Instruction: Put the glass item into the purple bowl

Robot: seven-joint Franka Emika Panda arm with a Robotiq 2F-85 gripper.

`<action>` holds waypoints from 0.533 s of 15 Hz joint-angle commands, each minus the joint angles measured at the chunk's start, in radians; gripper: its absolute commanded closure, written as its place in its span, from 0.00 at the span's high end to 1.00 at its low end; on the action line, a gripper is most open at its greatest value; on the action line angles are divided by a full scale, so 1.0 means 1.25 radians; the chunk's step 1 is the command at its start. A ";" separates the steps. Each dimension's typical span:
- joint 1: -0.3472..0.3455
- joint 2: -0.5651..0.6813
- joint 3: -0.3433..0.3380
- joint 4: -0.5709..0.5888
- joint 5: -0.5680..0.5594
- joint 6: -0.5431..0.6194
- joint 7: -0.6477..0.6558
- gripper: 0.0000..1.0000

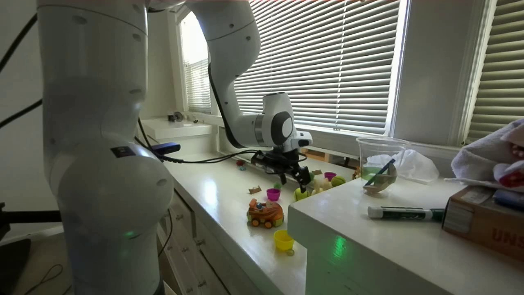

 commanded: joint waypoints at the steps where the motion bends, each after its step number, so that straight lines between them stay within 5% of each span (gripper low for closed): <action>1: 0.000 0.000 0.001 0.000 0.000 0.000 0.000 1.00; 8: 0.016 0.081 -0.025 0.031 -0.057 0.046 0.050 1.00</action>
